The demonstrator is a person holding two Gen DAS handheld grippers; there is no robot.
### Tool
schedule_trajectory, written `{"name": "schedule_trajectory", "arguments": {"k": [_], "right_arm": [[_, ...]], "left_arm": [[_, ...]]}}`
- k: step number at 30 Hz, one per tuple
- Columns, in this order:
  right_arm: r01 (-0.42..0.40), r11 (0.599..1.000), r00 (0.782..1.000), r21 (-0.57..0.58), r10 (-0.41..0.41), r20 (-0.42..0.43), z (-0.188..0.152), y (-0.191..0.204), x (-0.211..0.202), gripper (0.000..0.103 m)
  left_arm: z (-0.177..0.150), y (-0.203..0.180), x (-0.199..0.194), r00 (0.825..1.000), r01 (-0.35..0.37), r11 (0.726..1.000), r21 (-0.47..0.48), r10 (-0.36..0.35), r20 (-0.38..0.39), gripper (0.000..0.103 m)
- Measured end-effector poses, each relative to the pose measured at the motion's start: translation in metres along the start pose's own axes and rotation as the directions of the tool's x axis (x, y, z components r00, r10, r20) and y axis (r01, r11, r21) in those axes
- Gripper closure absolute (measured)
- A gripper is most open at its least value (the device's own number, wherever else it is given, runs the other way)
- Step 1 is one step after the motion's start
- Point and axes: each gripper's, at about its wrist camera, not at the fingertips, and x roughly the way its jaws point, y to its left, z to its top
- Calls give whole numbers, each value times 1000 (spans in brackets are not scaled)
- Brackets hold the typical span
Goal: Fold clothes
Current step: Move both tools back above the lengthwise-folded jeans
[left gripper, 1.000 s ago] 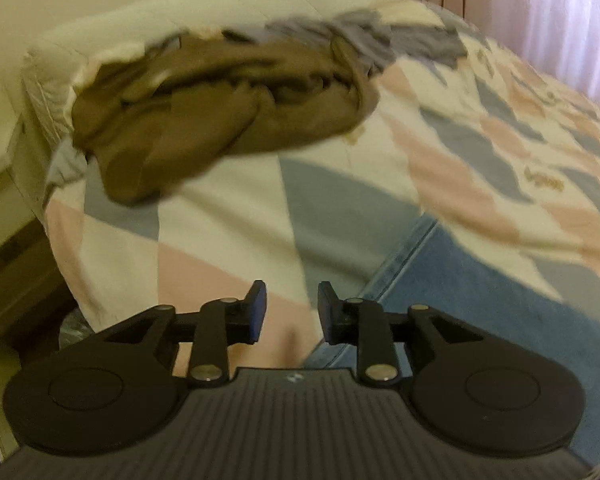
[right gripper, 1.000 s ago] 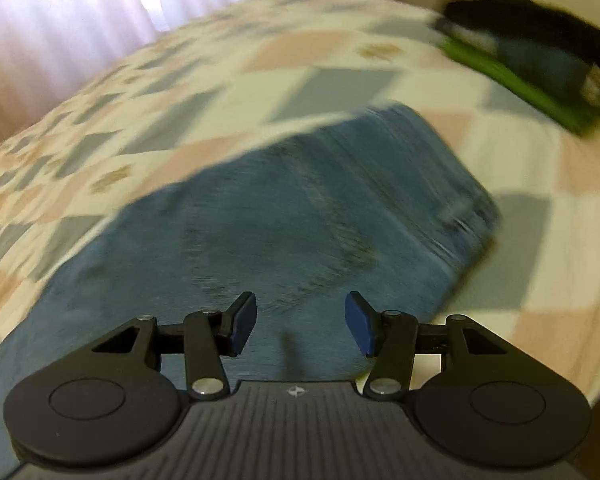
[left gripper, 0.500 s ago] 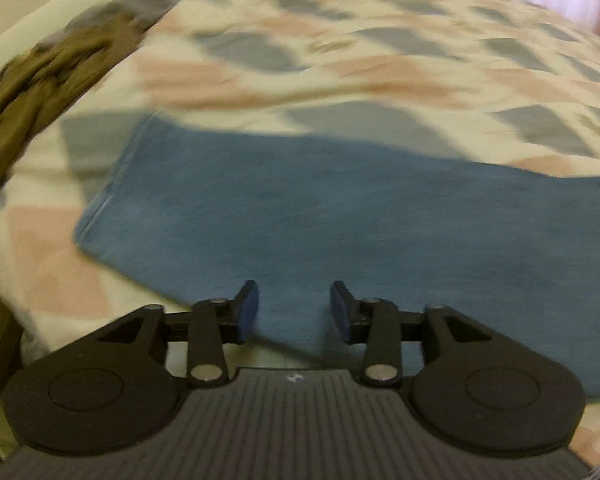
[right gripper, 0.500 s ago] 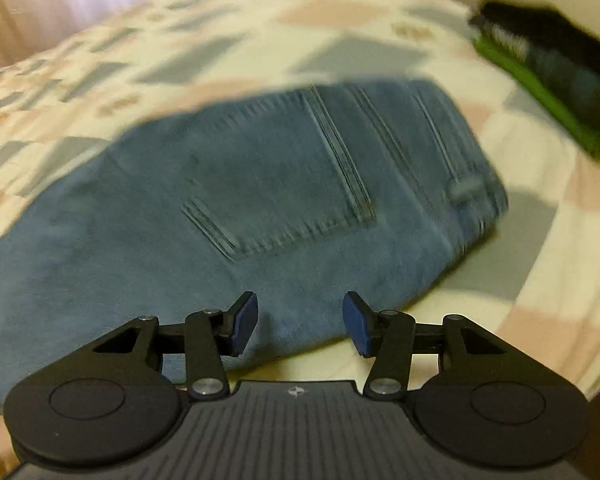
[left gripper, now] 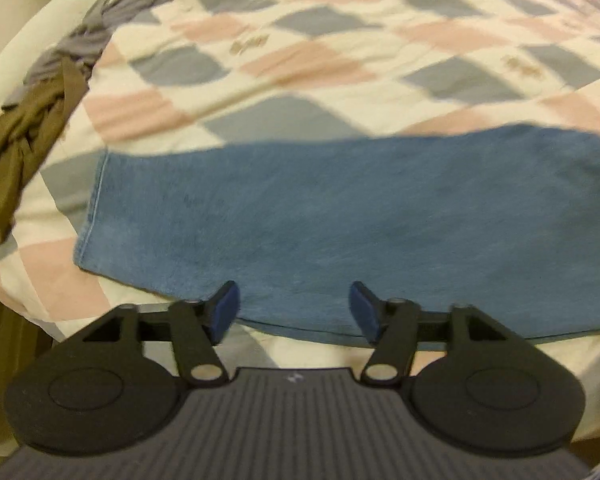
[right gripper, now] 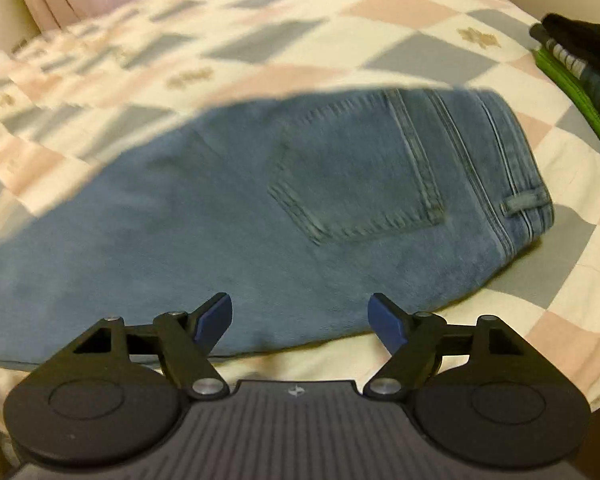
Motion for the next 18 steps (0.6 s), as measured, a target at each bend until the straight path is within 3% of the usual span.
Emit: {"name": "schedule_trajectory", "arguments": {"k": [5,7,18], "right_arm": [[-88,996,996,-17,88,33,30,28,-50,11],[-110,993,992,-34,112,49,39,39,-68,7],[-159,984,982,-78,166,92,47,61,-125,5]], "left_arm": [[21,-22,-64,996,15,1000,17,-16,85,25],[27,-29,-85,994,21,1000,23,-24,109,25],[17,-43,-144,984,50,998,49,-58,167,18]]}}
